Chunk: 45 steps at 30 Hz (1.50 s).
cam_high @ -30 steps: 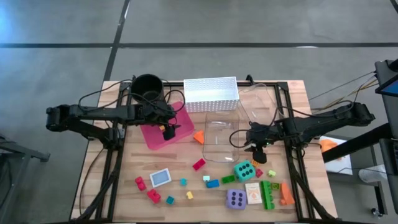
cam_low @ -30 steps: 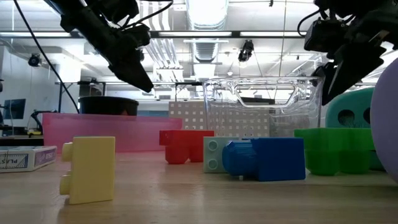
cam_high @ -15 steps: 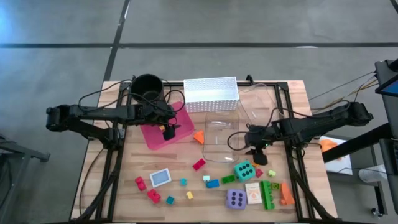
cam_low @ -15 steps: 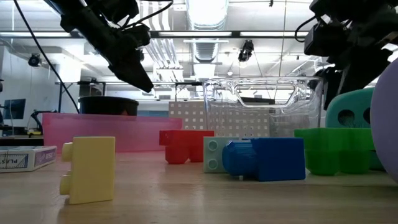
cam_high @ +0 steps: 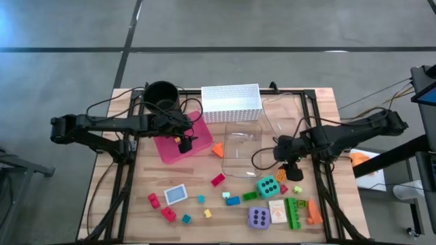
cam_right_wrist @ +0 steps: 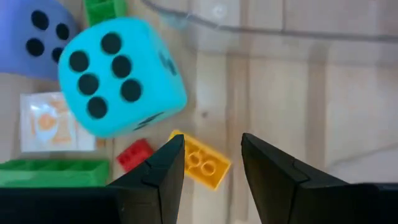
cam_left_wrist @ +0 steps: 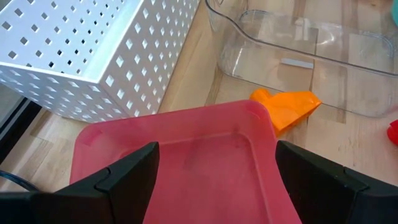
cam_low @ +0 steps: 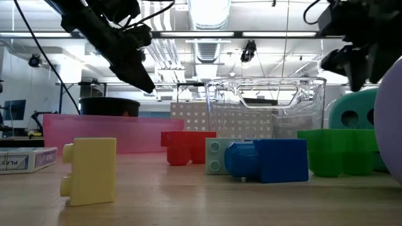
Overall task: Pick & Place Toys
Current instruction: Put the bottom large orange game piece into the top transparent bin
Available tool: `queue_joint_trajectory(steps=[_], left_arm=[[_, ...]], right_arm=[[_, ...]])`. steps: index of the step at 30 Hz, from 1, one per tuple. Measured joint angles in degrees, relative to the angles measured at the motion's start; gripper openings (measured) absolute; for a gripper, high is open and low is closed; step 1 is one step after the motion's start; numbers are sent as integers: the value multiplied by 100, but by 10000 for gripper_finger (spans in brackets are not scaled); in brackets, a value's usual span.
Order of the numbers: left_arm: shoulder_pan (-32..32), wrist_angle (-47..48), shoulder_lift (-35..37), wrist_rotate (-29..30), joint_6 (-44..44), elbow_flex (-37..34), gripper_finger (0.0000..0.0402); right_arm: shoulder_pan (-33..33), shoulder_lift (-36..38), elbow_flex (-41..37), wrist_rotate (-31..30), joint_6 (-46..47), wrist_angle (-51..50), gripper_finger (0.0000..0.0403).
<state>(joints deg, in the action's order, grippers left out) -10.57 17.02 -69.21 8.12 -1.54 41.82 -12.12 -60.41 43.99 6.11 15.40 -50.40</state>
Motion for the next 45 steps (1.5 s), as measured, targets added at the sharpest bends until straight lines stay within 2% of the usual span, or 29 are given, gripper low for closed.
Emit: queue_joint_trajectory(steps=[11,16,19,22,28,33,37,41,45], left_arm=[[0,0,0,0,0,0,326],[0,0,0,0,0,0,326],[0,-2,0,0,0,0,326],[0,-27,0,0,2,0,326],[-2,-136,0,0,0,0,326],[0,-136,0,0,0,-3,326],[0,-136,0,0,0,-7,326],[0,-136,0,-2,0,-11,326],[2,-136,0,-2,-2,-13,326]], right_arm=[[-1950,-378,-24,-26,3167,1,161],[-2619,-758,-24,-145,4138,1,161],[-2791,-959,-24,82,4611,1,161],[-2878,-1134,-24,592,5230,1,161],[-3088,-1373,-24,1662,7210,88,161],[-3557,-1556,-24,1625,8541,485,161],[-4010,-1790,-24,1626,9243,1016,161],[-4346,-2040,-25,1633,9787,1120,161],[-4456,-2215,-26,1637,9866,1122,161]])
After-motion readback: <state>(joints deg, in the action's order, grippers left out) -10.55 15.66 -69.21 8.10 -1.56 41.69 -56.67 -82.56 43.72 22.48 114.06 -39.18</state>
